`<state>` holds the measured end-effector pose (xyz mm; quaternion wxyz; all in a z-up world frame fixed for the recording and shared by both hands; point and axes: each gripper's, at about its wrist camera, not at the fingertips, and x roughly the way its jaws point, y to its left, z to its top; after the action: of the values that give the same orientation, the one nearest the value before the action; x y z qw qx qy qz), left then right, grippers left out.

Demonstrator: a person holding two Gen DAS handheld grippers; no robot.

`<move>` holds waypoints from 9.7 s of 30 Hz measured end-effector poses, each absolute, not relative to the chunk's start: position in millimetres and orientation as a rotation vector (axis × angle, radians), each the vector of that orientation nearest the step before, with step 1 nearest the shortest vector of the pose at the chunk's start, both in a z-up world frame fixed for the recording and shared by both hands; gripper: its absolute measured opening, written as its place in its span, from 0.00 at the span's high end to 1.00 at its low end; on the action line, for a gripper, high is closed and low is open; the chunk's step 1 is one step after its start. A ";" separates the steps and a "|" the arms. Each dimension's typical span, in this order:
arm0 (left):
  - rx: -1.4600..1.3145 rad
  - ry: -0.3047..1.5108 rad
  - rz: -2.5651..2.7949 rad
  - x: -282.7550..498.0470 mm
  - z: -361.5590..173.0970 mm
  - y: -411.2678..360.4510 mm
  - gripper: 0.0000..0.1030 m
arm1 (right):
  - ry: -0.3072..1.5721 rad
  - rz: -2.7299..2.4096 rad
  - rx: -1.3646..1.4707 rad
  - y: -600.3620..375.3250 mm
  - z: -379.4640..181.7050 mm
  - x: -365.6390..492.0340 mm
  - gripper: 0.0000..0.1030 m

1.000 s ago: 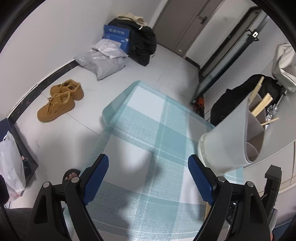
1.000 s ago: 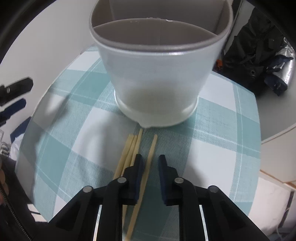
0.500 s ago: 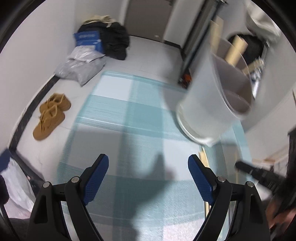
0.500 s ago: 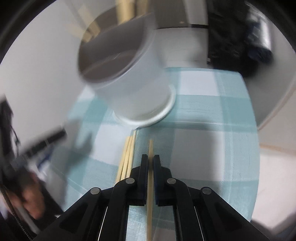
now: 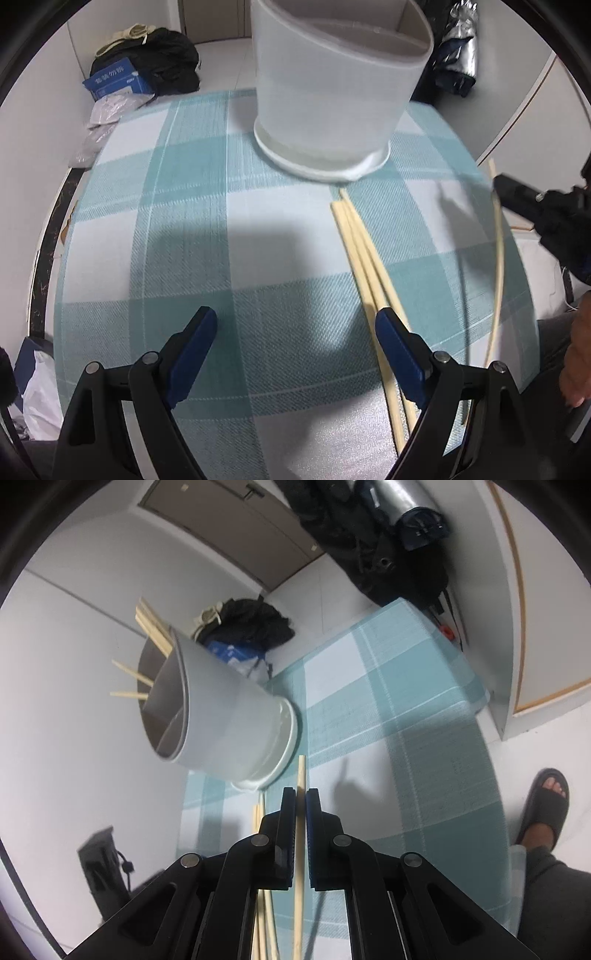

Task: Organize utensils
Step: 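Lift the chopstick with the right gripper while the left gripper pinches another, then raise both held chopsticks up over the white holder, then open both grippers to drop the chopsticks into the holder, then move both open grippers back down toward the last chopsticks on the cloth, then pinch one chopstick with the right gripper while the left gripper pinches the other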

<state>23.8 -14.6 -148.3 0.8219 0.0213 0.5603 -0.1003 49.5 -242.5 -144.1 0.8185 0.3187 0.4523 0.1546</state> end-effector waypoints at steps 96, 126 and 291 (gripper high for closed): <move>-0.119 0.622 -0.320 48.4 130.1 -19.0 0.98 | 0.383 0.291 0.319 -167.8 103.8 13.3 0.96; -0.064 0.740 -0.291 144.2 77.0 -11.0 0.98 | 0.357 0.283 0.183 -149.1 66.5 147.7 0.96; -0.390 0.957 -0.043 48.6 -115.1 86.4 0.09 | 1.139 0.338 -0.137 -73.9 -166.8 63.4 0.97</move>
<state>48.6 86.4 -115.1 0.8693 -0.1863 0.4574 -0.0203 63.4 -73.9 -166.8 0.8264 -0.0646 0.5362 0.1590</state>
